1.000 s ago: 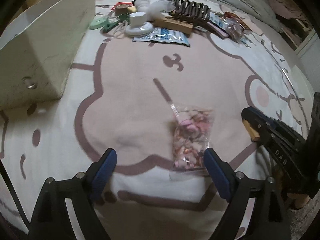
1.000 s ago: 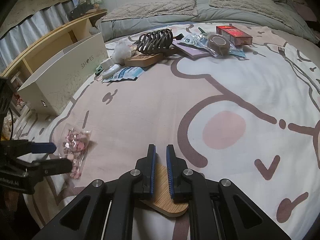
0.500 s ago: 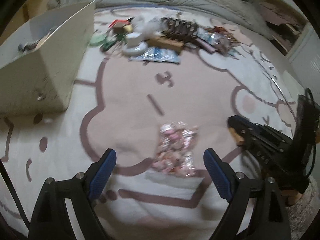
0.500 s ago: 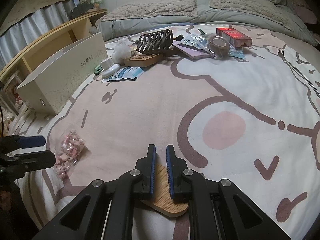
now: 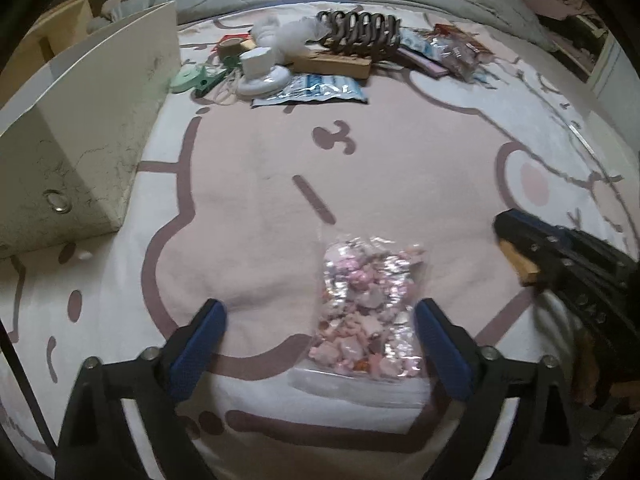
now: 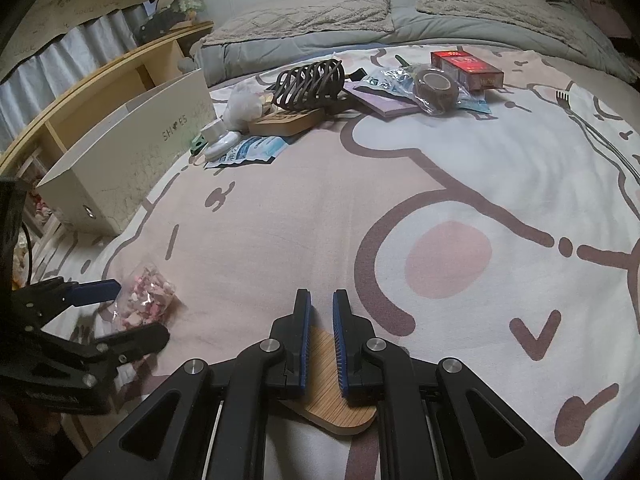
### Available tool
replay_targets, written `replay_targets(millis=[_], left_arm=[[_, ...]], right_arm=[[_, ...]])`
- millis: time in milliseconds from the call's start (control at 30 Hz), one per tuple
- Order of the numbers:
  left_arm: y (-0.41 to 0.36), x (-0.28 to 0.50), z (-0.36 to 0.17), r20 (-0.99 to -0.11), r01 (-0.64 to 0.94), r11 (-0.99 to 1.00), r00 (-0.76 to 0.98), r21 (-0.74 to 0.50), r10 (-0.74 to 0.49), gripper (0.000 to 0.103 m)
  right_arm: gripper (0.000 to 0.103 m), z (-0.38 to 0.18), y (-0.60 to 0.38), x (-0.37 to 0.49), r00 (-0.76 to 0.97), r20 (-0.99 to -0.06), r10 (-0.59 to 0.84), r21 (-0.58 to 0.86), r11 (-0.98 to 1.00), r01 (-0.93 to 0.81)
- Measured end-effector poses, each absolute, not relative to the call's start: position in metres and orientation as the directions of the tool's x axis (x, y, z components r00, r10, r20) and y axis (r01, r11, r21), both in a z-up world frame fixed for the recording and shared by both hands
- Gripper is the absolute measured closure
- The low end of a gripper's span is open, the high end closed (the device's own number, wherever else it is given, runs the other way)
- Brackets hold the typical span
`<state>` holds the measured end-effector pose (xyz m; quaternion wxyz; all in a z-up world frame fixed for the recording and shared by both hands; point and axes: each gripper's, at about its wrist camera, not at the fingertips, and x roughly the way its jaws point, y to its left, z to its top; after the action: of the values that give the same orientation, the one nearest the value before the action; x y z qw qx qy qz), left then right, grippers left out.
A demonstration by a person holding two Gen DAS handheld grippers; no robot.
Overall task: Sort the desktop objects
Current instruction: 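Push the pink candy bag across the sheet with the left tool while right tool releases the coaster, then close the left tool on the pink candy bag while right tool grasps the wooden coaster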
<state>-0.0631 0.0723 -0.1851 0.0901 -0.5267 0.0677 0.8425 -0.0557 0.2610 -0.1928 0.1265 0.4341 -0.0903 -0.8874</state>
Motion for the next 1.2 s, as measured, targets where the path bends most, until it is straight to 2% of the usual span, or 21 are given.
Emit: replay_targets(millis=[200, 267, 300, 333, 600, 767, 933, 1067, 1200], left_arm=[[0.072, -0.063, -0.189, -0.898, -0.203, -0.979, -0.437, 0.031, 0.062, 0.0], [0.072, -0.062, -0.19, -0.894, -0.203, -0.979, -0.444, 0.031, 0.064, 0.0], [0.072, -0.061, -0.19, -0.892, -0.203, -0.979, -0.449, 0.037, 0.06, 0.0], [0.073, -0.06, -0.19, -0.89, -0.202, -0.978, -0.452, 0.043, 0.055, 0.0], [0.074, -0.059, -0.192, -0.882, -0.194, -0.98, -0.469, 0.051, 0.047, 0.0], [0.074, -0.059, -0.192, -0.88, -0.196, -0.979, -0.473, 0.051, 0.049, 0.0], [0.074, -0.06, -0.192, -0.881, -0.193, -0.98, -0.471, 0.043, 0.054, 0.0], [0.072, -0.059, -0.191, -0.879, -0.189, -0.981, -0.473, 0.031, 0.063, 0.0], [0.068, -0.06, -0.188, -0.885, -0.198, -0.98, -0.456, -0.001, 0.093, 0.001]], right_arm=[[0.091, -0.171, 0.272, -0.061, -0.605, -0.727, -0.324, 0.288, -0.944, 0.16], [0.073, -0.16, 0.278, -0.058, -0.625, -0.711, -0.322, 0.29, -0.944, 0.156], [0.048, -0.154, 0.282, -0.057, -0.635, -0.708, -0.309, 0.285, -0.948, 0.145], [0.032, -0.149, 0.284, -0.054, -0.646, -0.704, -0.296, 0.273, -0.952, 0.139], [0.032, -0.157, 0.277, -0.028, -0.564, -0.785, -0.255, 0.198, -0.967, 0.162], [0.032, -0.171, 0.265, -0.016, -0.513, -0.842, -0.164, 0.065, -0.977, 0.205], [0.031, -0.171, 0.279, -0.017, -0.499, -0.856, -0.132, 0.049, -0.983, 0.176], [0.031, -0.173, 0.297, -0.029, -0.505, -0.859, -0.084, 0.044, -0.995, 0.091], [0.031, -0.169, 0.301, -0.03, -0.509, -0.848, -0.148, 0.123, -0.989, 0.084]])
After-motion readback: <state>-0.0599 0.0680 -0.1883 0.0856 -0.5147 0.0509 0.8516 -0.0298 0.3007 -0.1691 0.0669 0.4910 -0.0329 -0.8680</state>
